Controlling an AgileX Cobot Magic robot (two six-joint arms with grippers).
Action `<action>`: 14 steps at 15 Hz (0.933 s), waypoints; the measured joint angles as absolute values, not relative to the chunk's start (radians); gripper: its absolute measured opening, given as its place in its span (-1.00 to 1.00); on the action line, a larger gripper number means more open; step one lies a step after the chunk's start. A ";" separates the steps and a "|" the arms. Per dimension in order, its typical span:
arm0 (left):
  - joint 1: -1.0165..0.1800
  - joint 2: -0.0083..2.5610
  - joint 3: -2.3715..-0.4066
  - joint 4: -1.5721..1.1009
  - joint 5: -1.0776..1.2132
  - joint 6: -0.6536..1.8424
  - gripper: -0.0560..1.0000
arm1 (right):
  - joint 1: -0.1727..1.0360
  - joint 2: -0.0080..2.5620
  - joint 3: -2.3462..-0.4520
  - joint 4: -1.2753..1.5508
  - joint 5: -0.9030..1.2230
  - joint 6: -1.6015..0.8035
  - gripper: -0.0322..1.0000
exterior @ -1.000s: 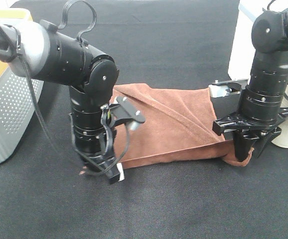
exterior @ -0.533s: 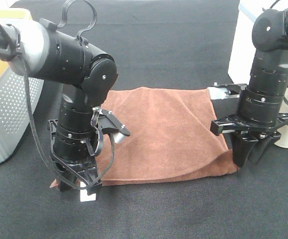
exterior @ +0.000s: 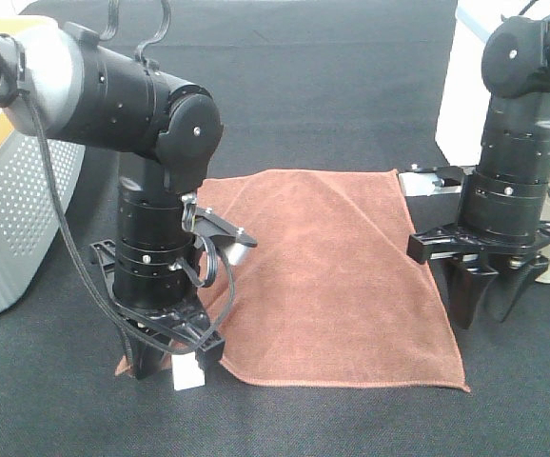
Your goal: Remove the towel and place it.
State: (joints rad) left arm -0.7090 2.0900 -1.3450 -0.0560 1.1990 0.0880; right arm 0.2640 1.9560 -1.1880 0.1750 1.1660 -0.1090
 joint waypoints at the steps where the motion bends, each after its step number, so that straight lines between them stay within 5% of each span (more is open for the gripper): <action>1: -0.709 2.089 -1.345 -0.048 1.200 0.081 -0.81 | 0.264 1.955 -1.188 0.175 1.166 -0.109 0.09; 2: -0.709 2.089 -1.345 -0.044 1.201 0.079 -0.44 | 0.264 1.955 -1.188 0.175 1.166 -0.109 0.25; 3: -0.709 2.089 -1.345 -0.044 1.201 0.079 -0.44 | 0.264 1.955 -1.188 0.175 1.166 -0.109 0.25; 5: -0.709 2.089 -1.345 -0.031 1.203 0.077 0.18 | 0.264 1.955 -1.188 0.175 1.172 -0.109 0.31; 6: -0.709 2.089 -1.345 -0.027 1.203 0.077 0.32 | 0.264 1.955 -1.188 0.175 1.186 -0.109 0.31; 14: -0.709 1.772 -1.345 0.013 1.206 0.023 0.42 | 0.264 1.728 -1.187 0.273 1.210 -0.143 0.32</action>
State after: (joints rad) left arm -0.7090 1.7720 -1.3450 0.0130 1.2060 0.0230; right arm 0.2640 1.7280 -1.1870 0.2730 1.2100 -0.1430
